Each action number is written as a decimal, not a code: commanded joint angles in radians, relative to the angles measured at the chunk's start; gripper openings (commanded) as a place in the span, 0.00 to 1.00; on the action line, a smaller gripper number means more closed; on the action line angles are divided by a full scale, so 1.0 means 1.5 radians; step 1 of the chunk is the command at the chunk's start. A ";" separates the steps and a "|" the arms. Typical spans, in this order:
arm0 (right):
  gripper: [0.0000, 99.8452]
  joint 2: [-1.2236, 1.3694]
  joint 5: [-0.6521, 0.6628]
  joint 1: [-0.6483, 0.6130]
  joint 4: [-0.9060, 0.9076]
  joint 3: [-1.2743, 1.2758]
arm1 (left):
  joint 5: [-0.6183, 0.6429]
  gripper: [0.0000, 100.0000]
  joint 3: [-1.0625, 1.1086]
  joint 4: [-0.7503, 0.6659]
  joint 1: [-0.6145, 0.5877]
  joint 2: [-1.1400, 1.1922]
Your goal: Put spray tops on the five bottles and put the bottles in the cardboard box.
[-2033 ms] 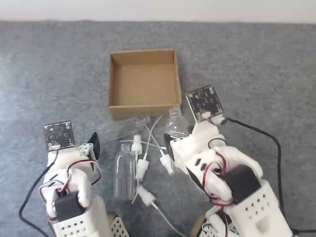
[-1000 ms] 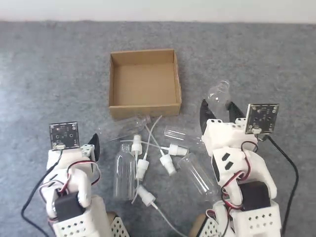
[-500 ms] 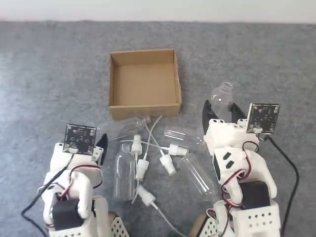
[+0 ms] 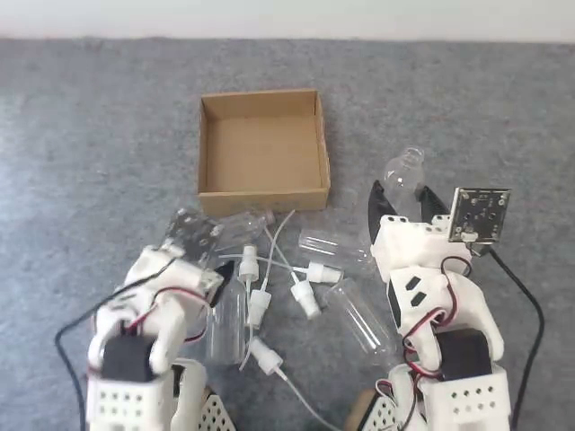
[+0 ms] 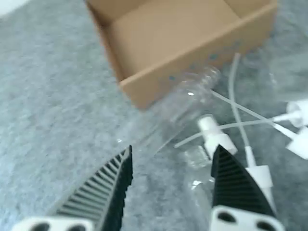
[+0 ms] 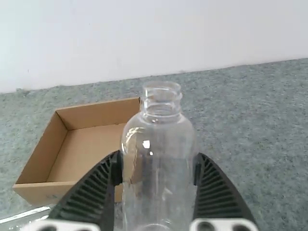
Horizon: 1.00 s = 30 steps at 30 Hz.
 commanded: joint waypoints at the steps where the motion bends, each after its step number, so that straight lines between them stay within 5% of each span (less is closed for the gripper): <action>1: 0.07 -0.009 0.003 0.009 -0.043 0.010 | 0.045 0.25 -0.102 -0.026 0.055 0.182; 12: 0.07 -0.014 0.006 0.009 -0.055 0.020 | 0.141 0.18 -0.210 -0.027 0.142 0.434; 30: 0.07 -0.015 0.007 0.005 -0.055 0.020 | 0.196 0.15 -0.264 -0.125 0.143 0.696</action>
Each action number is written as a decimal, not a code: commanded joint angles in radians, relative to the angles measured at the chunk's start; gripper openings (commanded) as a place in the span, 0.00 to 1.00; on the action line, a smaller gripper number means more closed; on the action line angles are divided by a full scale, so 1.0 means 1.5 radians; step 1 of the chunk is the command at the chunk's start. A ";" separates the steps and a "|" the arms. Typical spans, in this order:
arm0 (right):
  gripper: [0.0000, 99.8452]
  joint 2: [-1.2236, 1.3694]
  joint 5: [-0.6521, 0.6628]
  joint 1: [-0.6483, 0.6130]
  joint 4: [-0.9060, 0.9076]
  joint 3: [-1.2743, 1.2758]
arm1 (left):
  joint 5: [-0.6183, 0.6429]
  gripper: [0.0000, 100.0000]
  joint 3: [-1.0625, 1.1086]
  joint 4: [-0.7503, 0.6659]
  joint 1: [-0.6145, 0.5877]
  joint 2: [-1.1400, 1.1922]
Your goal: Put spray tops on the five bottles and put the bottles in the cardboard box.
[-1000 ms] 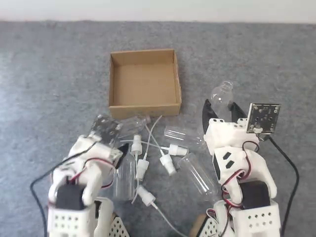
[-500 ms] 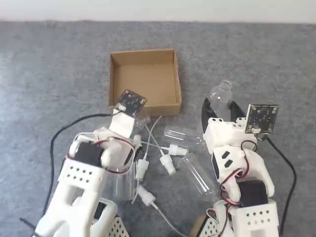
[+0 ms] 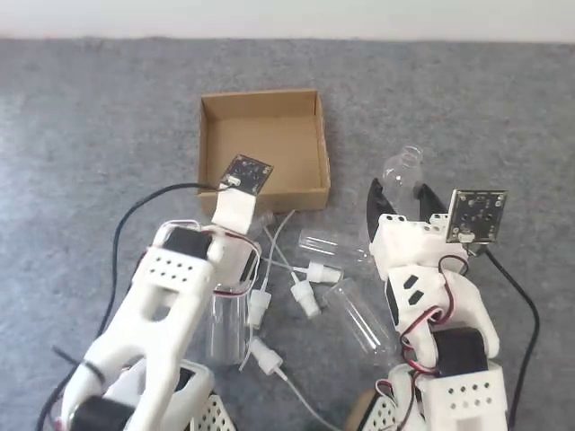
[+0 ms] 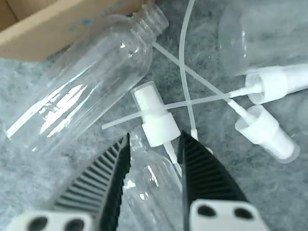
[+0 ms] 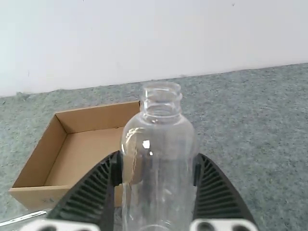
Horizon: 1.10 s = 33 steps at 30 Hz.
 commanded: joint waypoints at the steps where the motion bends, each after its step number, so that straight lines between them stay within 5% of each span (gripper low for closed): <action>1: 0.07 -0.015 0.007 0.005 -0.018 -0.011 | 0.009 0.15 -0.059 -0.015 0.003 0.042; 33: 0.07 -0.015 0.008 0.004 -0.015 -0.012 | 0.060 0.15 -0.128 -0.019 0.048 0.258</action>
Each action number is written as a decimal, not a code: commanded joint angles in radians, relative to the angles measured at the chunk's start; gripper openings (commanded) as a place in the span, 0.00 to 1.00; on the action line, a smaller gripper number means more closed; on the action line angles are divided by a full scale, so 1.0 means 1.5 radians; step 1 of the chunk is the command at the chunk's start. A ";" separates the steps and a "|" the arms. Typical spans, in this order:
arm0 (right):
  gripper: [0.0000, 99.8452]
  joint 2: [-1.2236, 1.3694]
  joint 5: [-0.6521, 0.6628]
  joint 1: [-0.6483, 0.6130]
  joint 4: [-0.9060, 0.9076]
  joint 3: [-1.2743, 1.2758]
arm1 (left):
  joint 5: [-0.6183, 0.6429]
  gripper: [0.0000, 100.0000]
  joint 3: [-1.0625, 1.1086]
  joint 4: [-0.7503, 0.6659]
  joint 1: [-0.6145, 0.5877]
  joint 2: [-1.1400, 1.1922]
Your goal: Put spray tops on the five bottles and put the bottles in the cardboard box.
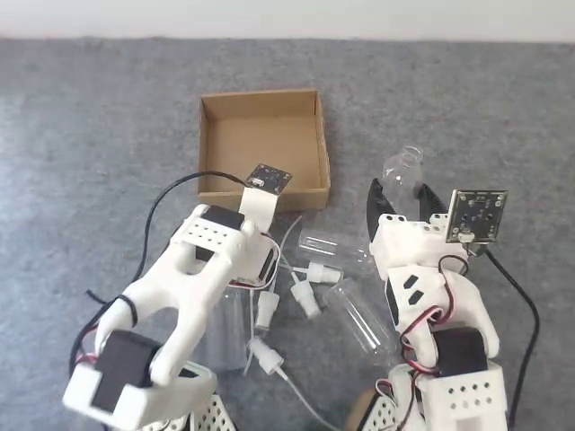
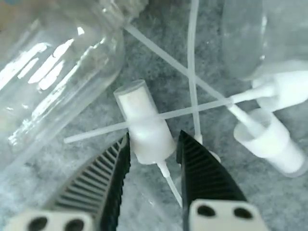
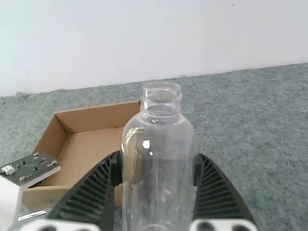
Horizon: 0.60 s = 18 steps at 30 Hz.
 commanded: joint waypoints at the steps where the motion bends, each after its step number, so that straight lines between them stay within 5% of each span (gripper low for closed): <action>1: 0.07 -0.015 0.008 0.004 -0.015 -0.012 | 0.008 0.15 -0.031 -0.016 0.002 0.011; 18: 0.07 -0.015 0.008 0.004 -0.014 -0.012 | 0.003 0.04 -0.054 -0.023 0.002 0.037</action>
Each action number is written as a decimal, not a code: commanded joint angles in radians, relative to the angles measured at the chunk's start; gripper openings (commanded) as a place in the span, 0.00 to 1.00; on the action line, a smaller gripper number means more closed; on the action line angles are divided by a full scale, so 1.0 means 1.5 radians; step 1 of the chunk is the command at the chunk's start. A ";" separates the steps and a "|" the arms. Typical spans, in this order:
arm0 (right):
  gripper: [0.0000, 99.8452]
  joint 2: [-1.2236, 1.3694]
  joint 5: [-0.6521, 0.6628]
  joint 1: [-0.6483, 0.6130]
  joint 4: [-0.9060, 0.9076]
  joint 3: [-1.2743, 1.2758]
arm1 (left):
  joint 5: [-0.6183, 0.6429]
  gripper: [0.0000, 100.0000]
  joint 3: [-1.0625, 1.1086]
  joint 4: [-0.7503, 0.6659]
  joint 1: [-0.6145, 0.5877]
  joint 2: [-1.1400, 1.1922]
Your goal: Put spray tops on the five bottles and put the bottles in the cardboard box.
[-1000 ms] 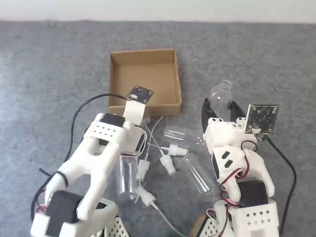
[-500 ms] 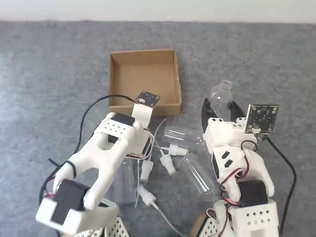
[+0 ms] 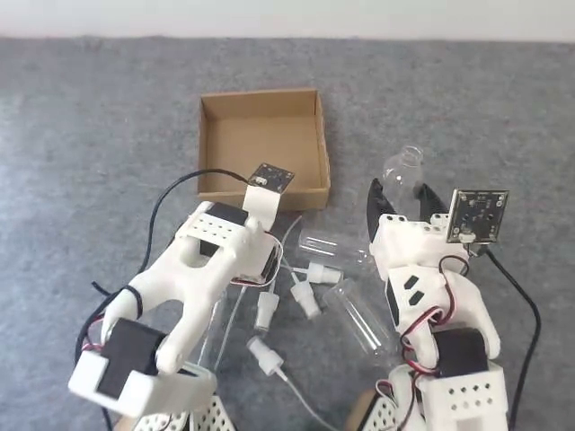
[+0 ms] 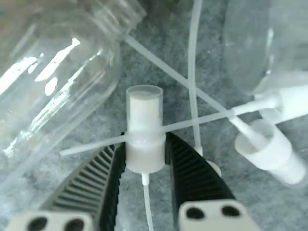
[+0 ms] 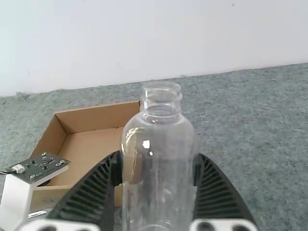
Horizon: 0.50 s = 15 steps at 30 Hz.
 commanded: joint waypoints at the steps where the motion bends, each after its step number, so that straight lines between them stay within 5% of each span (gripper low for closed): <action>1: 0.07 -0.015 0.008 0.004 -0.014 -0.012 | 0.001 0.04 -0.030 -0.004 0.002 -0.009; 15: 0.07 -0.012 0.008 -0.001 -0.014 -0.011 | 0.000 0.04 -0.074 0.058 0.004 -0.009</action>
